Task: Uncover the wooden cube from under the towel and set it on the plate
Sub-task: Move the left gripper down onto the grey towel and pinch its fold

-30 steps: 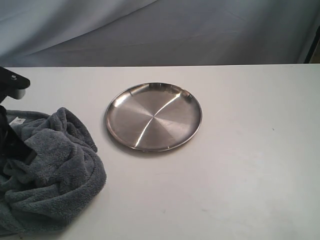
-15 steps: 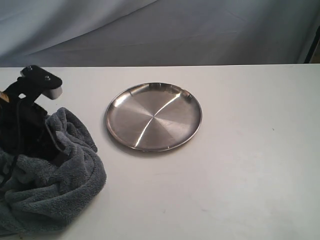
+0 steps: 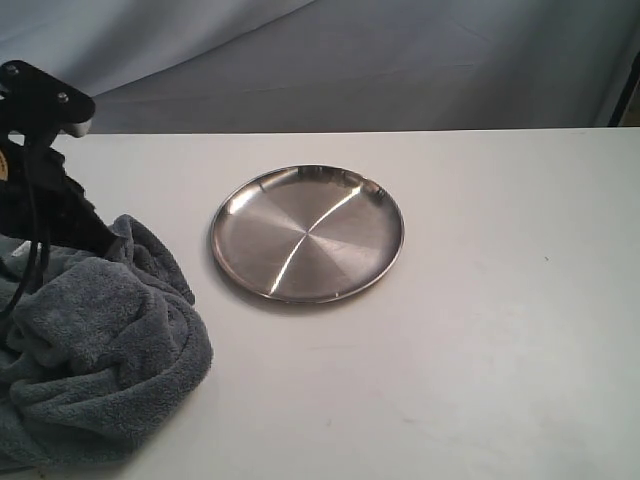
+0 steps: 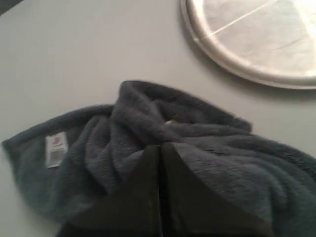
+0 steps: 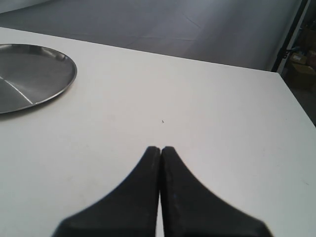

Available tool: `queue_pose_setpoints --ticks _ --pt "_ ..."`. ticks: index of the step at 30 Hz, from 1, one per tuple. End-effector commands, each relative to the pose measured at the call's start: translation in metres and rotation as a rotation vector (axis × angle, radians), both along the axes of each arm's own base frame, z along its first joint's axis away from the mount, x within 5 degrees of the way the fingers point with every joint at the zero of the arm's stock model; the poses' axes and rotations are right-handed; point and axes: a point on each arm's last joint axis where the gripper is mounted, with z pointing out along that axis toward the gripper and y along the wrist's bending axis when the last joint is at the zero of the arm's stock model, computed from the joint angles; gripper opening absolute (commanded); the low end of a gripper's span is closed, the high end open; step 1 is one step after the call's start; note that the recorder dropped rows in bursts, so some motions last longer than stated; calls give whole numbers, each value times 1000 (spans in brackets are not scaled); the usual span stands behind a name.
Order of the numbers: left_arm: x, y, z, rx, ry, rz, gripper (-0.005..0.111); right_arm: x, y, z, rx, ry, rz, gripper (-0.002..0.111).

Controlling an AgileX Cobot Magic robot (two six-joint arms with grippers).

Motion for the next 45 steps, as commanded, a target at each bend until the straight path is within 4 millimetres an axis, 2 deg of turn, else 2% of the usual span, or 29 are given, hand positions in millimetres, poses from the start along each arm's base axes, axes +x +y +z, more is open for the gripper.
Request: queue_pose_setpoints --ticks 1,5,8,15,17,22,34,36,38,41,42,44,45 --pt "-2 23 3 201 6 184 0 0 0 -1 2 -6 1 0" --pt "-12 36 2 331 109 263 0 0 0 -1 2 -6 1 0" --pt "-21 34 -4 330 235 225 0 0 0 -1 2 -6 1 0" --pt "-38 8 -15 121 469 -25 0 0 0 -1 2 -6 1 0" --pt "-37 2 -15 81 455 -107 0 0 0 -1 2 -6 1 0" --pt "-27 -4 -12 25 331 -117 0 0 0 -1 2 -6 1 0" --pt "-25 -1 -12 71 316 -127 3 0 0 -1 2 -6 1 0" --pt "-25 1 -12 84 317 -124 12 0 0 -1 2 -6 1 0" --pt "-25 2 -12 93 320 -116 26 0 0 -1 2 -6 1 0" --pt "-27 3 -14 98 328 -111 62 0 0 -1 2 -6 1 0" --pt "-27 3 -17 95 324 -95 80 0 0 -1 2 -6 1 0" --pt "-28 5 -20 97 318 -62 101 0 0 -1 2 -6 1 0" --pt "-29 7 -22 115 321 -57 104 0 0 -1 2 -6 1 0"
